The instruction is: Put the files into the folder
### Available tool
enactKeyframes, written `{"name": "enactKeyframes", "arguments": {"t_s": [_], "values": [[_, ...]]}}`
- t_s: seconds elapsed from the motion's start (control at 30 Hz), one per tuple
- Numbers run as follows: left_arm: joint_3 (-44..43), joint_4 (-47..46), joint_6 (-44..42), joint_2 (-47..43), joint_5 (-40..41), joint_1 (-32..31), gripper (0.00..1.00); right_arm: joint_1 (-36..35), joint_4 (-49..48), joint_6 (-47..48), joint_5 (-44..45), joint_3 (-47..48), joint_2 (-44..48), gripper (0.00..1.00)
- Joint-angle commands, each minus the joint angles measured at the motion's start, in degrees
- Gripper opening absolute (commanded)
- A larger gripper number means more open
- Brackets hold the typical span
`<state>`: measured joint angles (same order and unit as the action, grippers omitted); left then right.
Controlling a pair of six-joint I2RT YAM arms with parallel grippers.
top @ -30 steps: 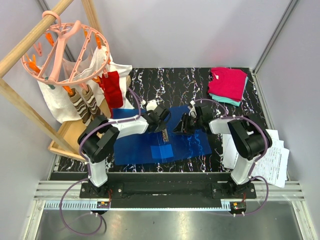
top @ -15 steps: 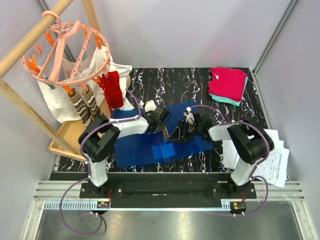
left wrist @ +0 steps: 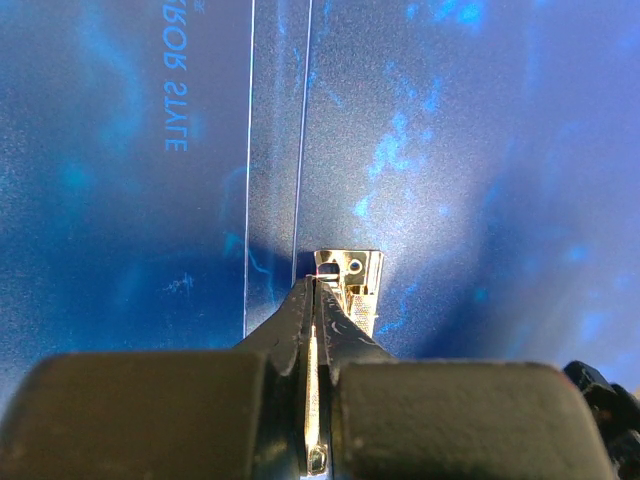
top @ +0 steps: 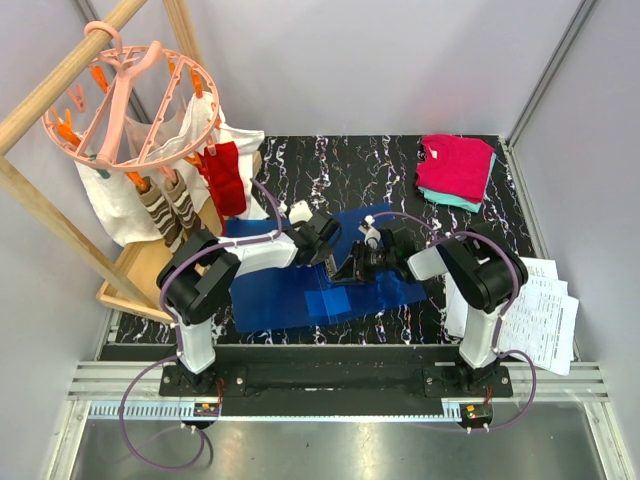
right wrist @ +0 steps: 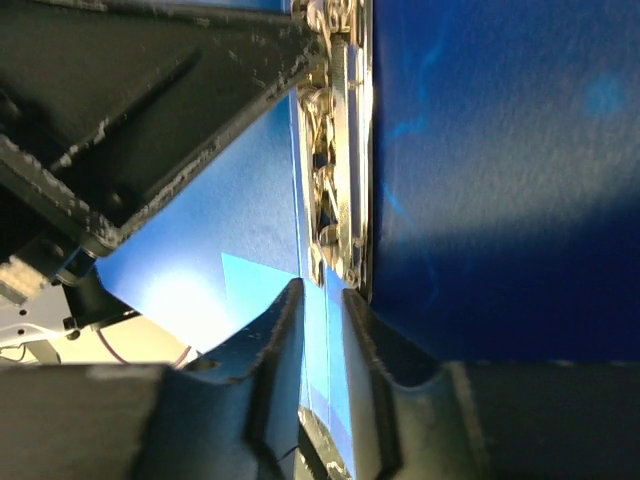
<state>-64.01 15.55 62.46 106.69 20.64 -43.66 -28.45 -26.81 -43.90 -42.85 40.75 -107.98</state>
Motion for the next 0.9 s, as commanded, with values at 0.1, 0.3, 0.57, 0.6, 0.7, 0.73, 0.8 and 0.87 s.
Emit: {"name": "enactKeyframes", "arguments": {"t_s": [0.1,0.3,0.57,0.6,0.7,0.73,0.8,0.87], "values": [[0.1,1.8,0.7,0.3,1.2,-0.2,0.0,-0.4,-5.3,-1.8,0.2,2.1,-2.6,0.21],[0.9,1.7,0.6,-0.3,2.1,-0.2,0.0,-0.4,-6.2,-2.2,-0.1,2.4,-3.2,0.15],[1.0,1.9,0.0,-0.9,2.9,-0.5,0.0,-0.4,-6.8,-2.6,-0.2,3.0,-4.2,0.02],[1.0,2.0,-0.2,-1.0,3.1,-0.6,0.0,-0.4,-6.9,-2.5,0.0,3.1,-4.4,0.0],[1.0,2.3,-0.9,-1.6,3.8,-0.8,0.0,-0.5,-6.3,-2.2,0.4,3.1,-4.9,0.0],[1.1,2.2,-1.2,-1.8,3.7,-0.9,0.0,-0.6,-5.9,-2.0,0.7,3.2,-4.9,0.0],[0.7,1.9,-4.6,-2.5,3.0,-0.9,0.06,-0.6,-1.2,0.5,4.0,3.5,-4.1,0.0],[1.4,-1.3,-11.4,-4.0,-0.3,-0.9,0.35,-0.6,5.3,2.9,9.3,3.5,-2.9,0.0]]}}
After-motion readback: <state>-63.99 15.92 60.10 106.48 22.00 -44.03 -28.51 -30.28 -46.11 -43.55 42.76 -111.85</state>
